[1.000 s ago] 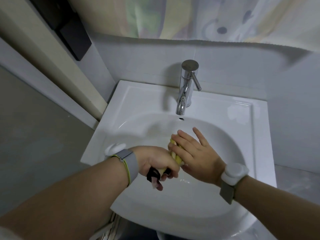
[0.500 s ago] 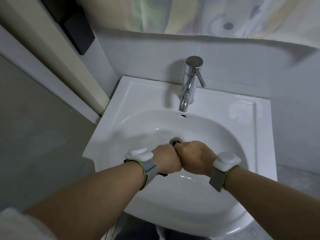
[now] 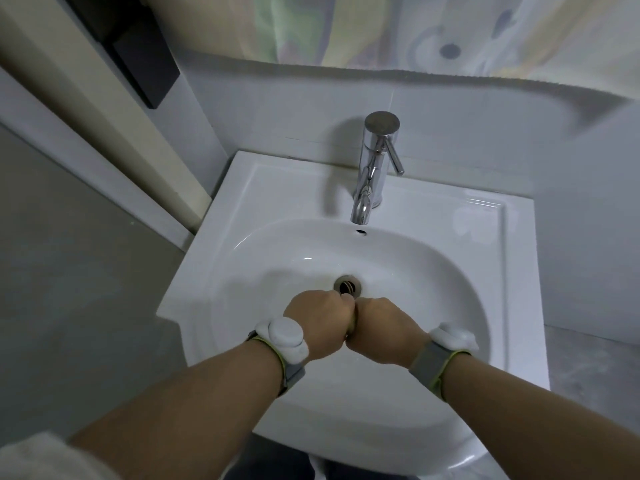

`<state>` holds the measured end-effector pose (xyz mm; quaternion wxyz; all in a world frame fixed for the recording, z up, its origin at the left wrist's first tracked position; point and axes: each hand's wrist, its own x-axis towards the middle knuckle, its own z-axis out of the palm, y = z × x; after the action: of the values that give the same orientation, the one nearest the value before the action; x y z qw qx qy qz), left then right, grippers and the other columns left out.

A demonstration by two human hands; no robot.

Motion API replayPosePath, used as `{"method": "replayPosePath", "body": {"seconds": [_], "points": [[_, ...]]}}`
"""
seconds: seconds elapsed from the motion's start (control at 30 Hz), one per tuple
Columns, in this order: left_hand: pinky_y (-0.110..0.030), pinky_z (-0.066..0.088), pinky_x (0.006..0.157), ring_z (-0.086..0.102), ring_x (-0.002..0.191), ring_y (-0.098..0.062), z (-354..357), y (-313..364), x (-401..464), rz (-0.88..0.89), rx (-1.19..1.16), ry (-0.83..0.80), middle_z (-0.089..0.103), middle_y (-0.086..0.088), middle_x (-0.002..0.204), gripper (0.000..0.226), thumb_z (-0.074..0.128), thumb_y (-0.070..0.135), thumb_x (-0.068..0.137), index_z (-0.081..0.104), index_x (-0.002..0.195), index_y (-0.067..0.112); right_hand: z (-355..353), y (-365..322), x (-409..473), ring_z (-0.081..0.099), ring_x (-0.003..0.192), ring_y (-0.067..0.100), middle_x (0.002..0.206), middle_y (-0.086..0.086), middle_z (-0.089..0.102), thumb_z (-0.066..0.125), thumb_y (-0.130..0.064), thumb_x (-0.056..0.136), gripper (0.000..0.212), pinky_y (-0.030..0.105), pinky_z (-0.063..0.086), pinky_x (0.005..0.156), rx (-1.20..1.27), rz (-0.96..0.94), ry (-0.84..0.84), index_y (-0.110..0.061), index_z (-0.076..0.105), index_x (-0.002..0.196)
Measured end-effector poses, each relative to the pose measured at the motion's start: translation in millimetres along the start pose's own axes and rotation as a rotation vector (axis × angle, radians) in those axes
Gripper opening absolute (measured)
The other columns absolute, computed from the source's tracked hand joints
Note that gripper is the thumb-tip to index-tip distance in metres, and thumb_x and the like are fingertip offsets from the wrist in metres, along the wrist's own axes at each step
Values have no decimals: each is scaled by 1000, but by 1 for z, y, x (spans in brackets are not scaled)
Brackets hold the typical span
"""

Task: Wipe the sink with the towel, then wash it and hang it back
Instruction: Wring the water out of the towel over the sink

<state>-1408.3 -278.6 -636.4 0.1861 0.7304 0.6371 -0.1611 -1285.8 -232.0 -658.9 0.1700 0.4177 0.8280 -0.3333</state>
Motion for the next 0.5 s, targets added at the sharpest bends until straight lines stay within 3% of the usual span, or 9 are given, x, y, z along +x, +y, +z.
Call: {"method": "replayPosePath", "body": {"seconds": [0.17,0.23,0.3,0.4,0.5], "points": [[-38,53,70,57,76,-27,18,3,-7,-29,20,81,62,-10,93,18,48,3,89,53,105,11,1,2,12,56,69,18,75,5,63,56,-15,77,7,27,45,61,4,-24,-63,-13,53,72],[-35,51,73,61,84,-27,19,0,-2,-76,1,35,63,-9,99,20,48,6,91,53,110,11,3,3,11,59,73,18,76,0,60,57,-15,77,6,26,47,62,38,-20,-15,-17,52,81],[-32,49,74,63,90,-25,12,-7,4,-179,-46,-106,63,-6,102,22,50,8,91,54,112,11,7,5,8,61,80,18,91,-1,61,58,-15,80,29,29,52,69,113,-36,96,-20,54,108],[-28,43,60,56,72,-21,0,-21,9,-323,-401,-127,56,-1,82,6,53,13,84,56,89,12,10,19,-1,50,119,20,143,2,43,67,-19,80,72,31,50,93,118,-201,353,-23,34,144],[-23,35,45,46,52,-19,-17,-28,9,-519,-887,-271,50,-4,64,17,62,11,77,48,68,13,8,33,-8,33,144,24,158,5,31,76,-19,73,87,46,38,110,-209,-401,550,-15,34,149]]}}
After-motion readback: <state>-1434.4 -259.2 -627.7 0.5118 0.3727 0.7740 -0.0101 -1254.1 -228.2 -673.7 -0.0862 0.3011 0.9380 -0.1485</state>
